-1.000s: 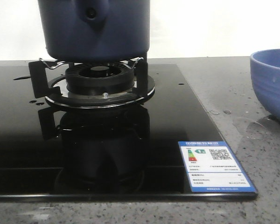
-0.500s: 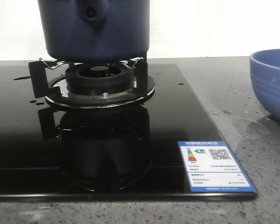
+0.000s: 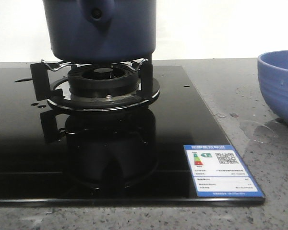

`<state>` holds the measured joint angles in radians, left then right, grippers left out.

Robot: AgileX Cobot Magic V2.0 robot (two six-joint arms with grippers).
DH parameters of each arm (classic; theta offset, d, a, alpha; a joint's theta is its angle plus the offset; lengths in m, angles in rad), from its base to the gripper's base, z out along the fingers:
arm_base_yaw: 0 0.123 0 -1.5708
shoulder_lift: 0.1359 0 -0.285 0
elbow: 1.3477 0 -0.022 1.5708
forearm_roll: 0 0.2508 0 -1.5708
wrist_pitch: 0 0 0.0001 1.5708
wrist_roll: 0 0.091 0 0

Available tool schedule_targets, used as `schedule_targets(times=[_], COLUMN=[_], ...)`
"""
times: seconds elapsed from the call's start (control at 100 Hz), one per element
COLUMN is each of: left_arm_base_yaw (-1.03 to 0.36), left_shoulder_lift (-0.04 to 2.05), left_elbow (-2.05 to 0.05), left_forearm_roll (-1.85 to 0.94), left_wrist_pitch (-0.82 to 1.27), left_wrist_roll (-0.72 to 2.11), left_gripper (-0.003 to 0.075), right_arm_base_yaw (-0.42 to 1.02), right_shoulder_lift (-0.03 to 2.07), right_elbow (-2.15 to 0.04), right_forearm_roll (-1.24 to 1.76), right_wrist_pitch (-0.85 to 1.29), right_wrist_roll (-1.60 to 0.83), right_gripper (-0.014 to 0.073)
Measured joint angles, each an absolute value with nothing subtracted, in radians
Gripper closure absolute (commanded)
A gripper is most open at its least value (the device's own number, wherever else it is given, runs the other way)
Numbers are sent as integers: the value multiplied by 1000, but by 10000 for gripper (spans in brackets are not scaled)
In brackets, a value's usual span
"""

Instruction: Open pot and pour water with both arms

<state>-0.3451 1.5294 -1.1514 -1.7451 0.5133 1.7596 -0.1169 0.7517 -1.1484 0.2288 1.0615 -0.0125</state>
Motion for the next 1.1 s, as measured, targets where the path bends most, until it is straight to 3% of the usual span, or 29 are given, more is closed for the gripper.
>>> schedule_targets(times=[0.3,0.37,0.55,0.8,1.1], left_arm_base_yaw=[-345,-345,-345,-345,-345], left_shoulder_lift=[1464,1413,1215,825,506], left_elbow=[-1151,-1150,-1077,-755,-425], left_forearm_roll=[-1747,-1743,-1723,-1719,-1719], left_wrist_pitch=[497,478,363,230,176], left_wrist_roll=[1737,1725,1639,1611,1609], left_gripper=[212,246,448,741,741], right_arm_base_yaw=[-117,-117,-58,41,61], right_shoulder_lift=[752,752,735,535,169], right_elbow=[-1148,-1148,-1143,-945,-561], right_forearm_roll=[229,229,225,149,133], right_wrist_pitch=[1049,1035,1018,866,627], right_wrist_roll=[-13,-29,-101,-148,-151], right_gripper=[655,655,655,655,657])
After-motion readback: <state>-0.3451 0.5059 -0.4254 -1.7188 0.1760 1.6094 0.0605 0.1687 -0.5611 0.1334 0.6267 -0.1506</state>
